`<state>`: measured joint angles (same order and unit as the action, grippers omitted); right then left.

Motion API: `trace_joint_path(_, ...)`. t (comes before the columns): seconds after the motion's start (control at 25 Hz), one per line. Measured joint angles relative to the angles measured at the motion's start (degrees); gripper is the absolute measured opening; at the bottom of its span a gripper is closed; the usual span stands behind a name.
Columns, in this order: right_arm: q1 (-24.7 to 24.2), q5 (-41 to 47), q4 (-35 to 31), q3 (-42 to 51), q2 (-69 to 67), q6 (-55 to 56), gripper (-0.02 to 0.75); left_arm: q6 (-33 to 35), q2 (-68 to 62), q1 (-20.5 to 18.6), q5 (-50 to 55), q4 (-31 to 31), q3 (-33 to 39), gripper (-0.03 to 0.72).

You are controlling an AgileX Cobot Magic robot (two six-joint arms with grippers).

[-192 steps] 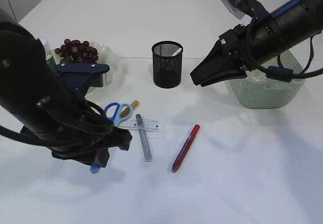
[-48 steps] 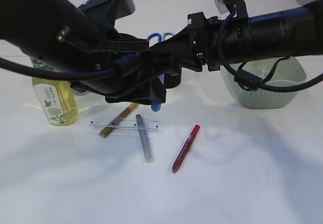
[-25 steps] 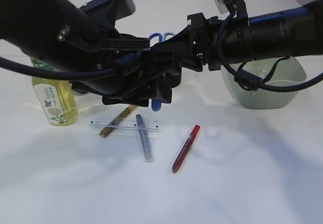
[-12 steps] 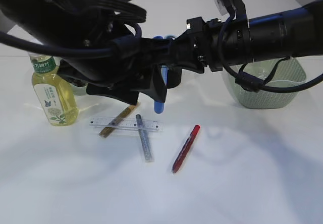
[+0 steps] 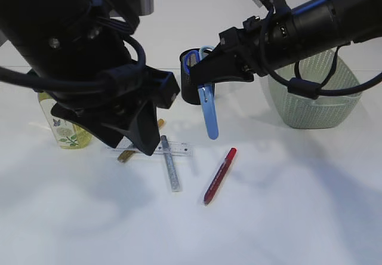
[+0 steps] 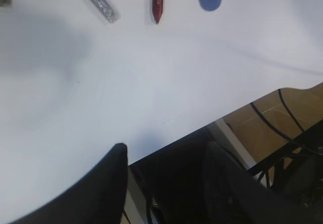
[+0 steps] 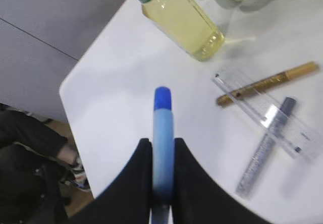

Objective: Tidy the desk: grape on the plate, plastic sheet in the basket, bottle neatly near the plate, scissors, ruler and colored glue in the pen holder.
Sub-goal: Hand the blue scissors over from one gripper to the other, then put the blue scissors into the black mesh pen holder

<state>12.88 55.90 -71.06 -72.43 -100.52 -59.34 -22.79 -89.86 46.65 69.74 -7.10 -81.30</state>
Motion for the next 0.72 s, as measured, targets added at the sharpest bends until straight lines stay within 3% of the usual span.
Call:
trace_joint_path(0.28, 0.0, 0.1, 25.5, -8.1, 0.0, 15.6, 0.081, 2.2, 0.0, 0.0, 0.7, 2.9, -0.1, 0.36)
trace_joint_path(0.48, 0.0, 4.8, 44.6, -13.9, 0.0, 23.6, 0.081, 2.2, 0.0, 0.0, 0.9, 5.1, -0.1, 0.36)
trace_joint_path(0.72, 0.0, 9.7, 56.8, -19.4, 0.0, 44.7, 0.081, 2.2, 0.0, 0.0, 1.0, 7.9, -0.1, 0.36)
